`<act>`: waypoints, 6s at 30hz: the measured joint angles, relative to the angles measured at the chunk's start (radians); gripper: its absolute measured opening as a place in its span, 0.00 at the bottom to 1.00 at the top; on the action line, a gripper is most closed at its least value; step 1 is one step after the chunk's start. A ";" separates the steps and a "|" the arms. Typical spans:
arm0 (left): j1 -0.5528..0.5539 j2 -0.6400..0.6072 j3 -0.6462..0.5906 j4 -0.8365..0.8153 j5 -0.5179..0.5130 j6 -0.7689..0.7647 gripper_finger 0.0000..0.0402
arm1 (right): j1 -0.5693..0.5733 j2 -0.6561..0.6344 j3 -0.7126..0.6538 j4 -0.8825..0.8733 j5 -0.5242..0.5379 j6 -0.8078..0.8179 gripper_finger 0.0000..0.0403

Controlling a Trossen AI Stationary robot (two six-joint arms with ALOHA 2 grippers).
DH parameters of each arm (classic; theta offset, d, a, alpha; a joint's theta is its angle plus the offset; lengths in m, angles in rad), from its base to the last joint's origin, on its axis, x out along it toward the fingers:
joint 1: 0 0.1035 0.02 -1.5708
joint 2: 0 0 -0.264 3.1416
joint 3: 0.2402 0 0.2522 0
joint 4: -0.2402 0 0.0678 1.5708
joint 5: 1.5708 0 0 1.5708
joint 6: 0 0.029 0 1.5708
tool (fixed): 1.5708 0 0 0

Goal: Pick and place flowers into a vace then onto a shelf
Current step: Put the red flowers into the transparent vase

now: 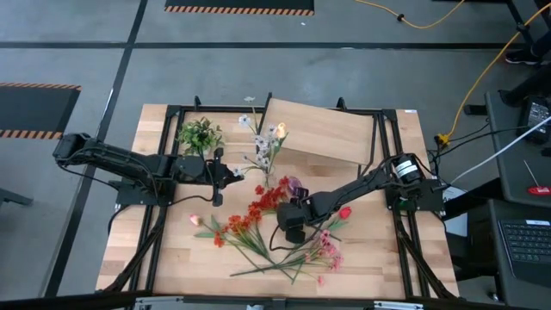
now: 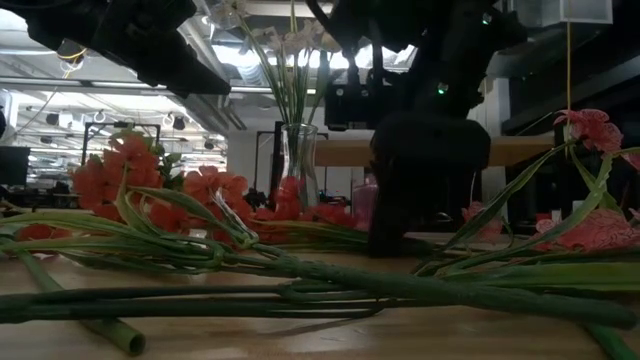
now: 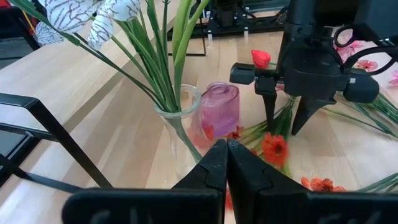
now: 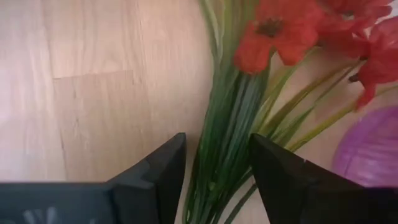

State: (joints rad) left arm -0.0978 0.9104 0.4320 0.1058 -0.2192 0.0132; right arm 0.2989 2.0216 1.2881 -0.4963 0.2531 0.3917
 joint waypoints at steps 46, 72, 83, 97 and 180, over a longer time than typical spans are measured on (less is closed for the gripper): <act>0.000 0.004 0.001 0.025 0.003 0.000 0.02 | 0.061 -0.289 0.171 -0.405 0.180 0.125 0.02; 0.000 0.004 0.001 0.022 0.004 -0.045 0.01 | 0.064 -0.602 -0.309 0.567 0.153 -0.352 0.02; 0.000 0.004 0.000 0.025 0.004 -0.066 0.01 | -0.082 -0.683 -0.515 1.082 -0.174 -0.506 0.02; 0.000 0.004 0.000 0.025 -0.021 -0.070 0.01 | -0.210 -0.678 -0.515 1.344 -0.398 -0.639 0.02; 0.000 0.004 0.000 0.048 -0.022 -0.016 0.01 | -0.463 -0.221 -0.509 1.652 -0.590 -0.505 0.10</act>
State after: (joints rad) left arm -0.0982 0.9142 0.4320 0.1539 -0.2413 -0.0025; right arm -0.1638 1.8008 0.7788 1.1562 -0.3370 -0.1135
